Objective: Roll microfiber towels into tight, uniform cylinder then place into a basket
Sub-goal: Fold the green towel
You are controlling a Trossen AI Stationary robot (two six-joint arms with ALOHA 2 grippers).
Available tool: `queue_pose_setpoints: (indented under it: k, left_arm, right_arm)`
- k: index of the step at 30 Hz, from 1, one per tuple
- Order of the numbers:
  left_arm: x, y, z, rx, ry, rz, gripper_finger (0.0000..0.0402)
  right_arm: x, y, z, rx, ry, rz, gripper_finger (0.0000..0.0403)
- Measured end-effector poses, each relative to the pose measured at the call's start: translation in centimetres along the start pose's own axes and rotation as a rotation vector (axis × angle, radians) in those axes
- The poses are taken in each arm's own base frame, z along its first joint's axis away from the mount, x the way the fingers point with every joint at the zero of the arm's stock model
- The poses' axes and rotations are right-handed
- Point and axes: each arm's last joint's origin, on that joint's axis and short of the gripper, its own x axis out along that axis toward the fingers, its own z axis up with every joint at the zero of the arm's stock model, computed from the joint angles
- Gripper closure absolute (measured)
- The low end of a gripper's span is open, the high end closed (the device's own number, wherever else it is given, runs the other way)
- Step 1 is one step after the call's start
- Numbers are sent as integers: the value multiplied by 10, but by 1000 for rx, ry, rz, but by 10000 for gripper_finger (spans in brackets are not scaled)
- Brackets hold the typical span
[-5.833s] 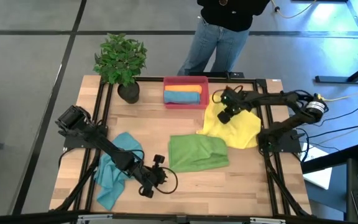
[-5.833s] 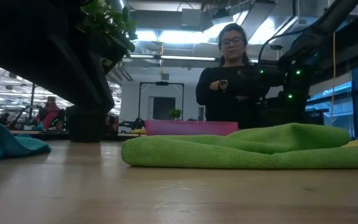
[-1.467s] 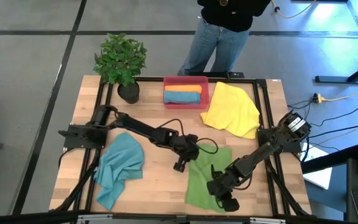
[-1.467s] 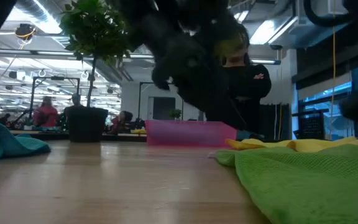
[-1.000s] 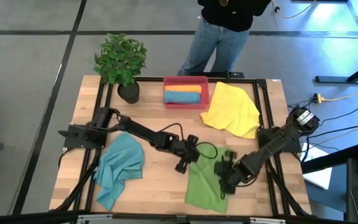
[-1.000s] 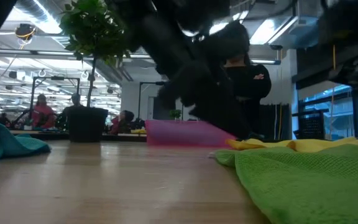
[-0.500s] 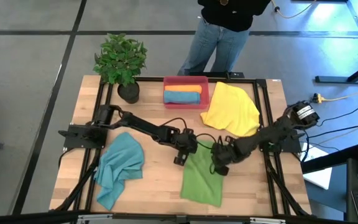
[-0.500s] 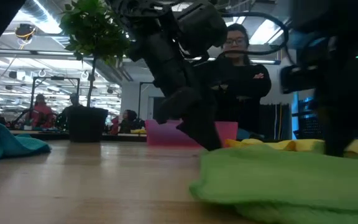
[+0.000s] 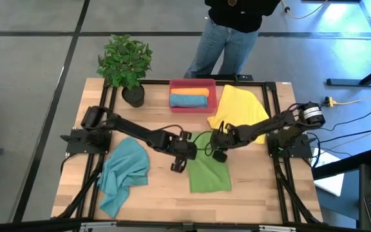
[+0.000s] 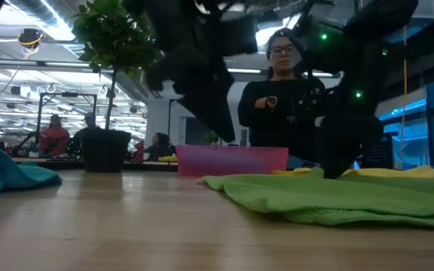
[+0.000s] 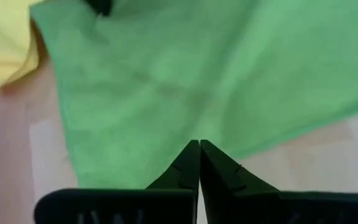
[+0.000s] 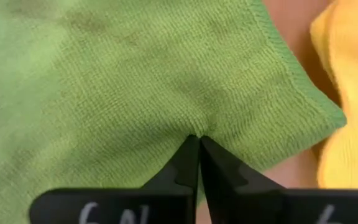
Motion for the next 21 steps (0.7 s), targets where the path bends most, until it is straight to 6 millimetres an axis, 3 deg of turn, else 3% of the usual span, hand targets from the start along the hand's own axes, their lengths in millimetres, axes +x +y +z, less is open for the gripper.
queue_pose_setpoints:
  k: [5,9,15,21]
  left_arm:
    - [-7,-27,0,37,-30,-17,401]
    - [-8,-51,0,62,-99,-28,400]
    - [1,-71,-16,58,-166,-55,400]
    - [-3,-82,-27,15,-358,-78,400]
  right_arm:
    - [-29,6,13,-77,-93,78,357]
    - [-57,19,4,-253,-155,165,333]
    - [-89,42,-34,-529,-130,212,313]
    - [-99,78,-70,-728,-145,289,273]
